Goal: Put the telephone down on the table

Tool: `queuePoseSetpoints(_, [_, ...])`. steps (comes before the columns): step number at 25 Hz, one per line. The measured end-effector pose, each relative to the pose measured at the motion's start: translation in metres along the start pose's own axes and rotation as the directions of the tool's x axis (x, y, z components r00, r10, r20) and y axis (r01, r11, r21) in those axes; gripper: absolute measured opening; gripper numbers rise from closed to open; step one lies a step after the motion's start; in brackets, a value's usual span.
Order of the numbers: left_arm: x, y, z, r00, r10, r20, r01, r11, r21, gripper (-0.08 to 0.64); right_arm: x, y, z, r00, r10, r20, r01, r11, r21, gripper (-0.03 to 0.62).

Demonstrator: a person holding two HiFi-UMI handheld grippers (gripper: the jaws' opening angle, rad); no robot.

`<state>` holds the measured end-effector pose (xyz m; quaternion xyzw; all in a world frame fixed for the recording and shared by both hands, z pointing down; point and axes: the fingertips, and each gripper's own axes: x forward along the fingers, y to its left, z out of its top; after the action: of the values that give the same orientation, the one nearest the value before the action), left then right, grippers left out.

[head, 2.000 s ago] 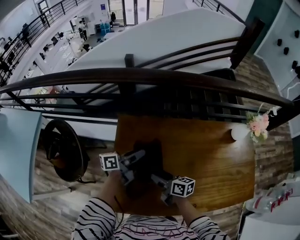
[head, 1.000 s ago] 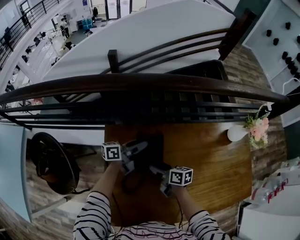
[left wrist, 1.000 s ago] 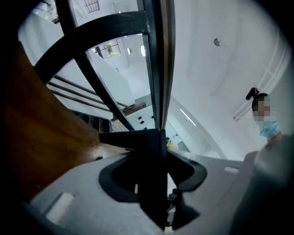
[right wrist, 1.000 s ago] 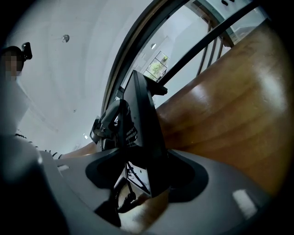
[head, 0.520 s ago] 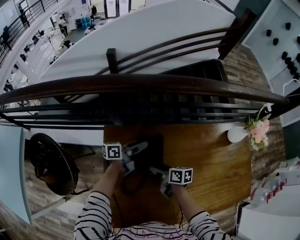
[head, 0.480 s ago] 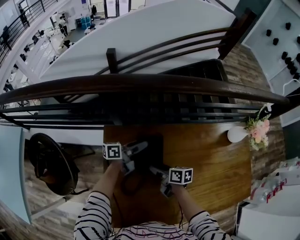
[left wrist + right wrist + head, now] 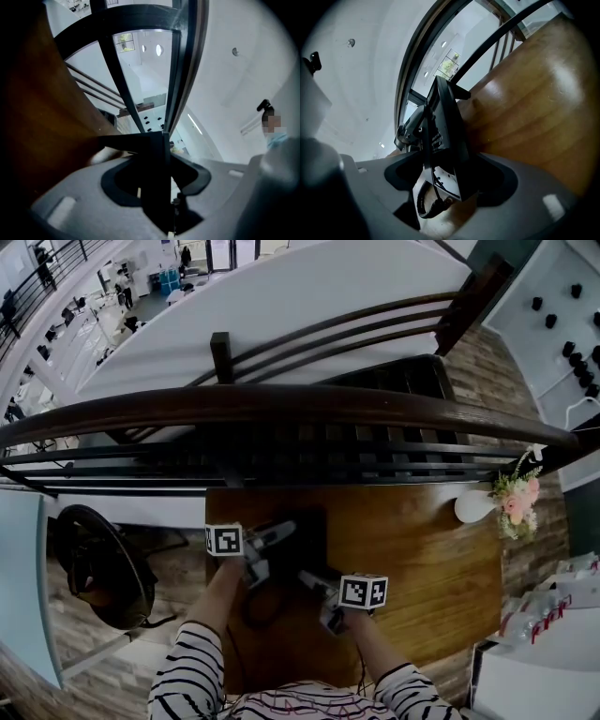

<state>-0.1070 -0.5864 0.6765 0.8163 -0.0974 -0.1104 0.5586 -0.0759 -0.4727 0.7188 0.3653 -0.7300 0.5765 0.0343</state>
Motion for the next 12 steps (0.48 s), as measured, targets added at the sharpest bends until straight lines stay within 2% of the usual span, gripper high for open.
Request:
queuePoseSetpoints(6, [-0.001,-0.001,-0.005,1.0,0.01,-0.015,-0.01,0.999,-0.033,0.179,-0.009,0.002,0.0,0.999,0.047,-0.012,-0.047,0.999,0.02,0.362])
queuePoseSetpoints(12, [0.003,-0.002,-0.005,1.0,0.017,-0.026,-0.017,1.0,-0.004,0.178,-0.018,-0.007,0.001,1.0,-0.025,-0.018,0.024,0.998,-0.051,0.397])
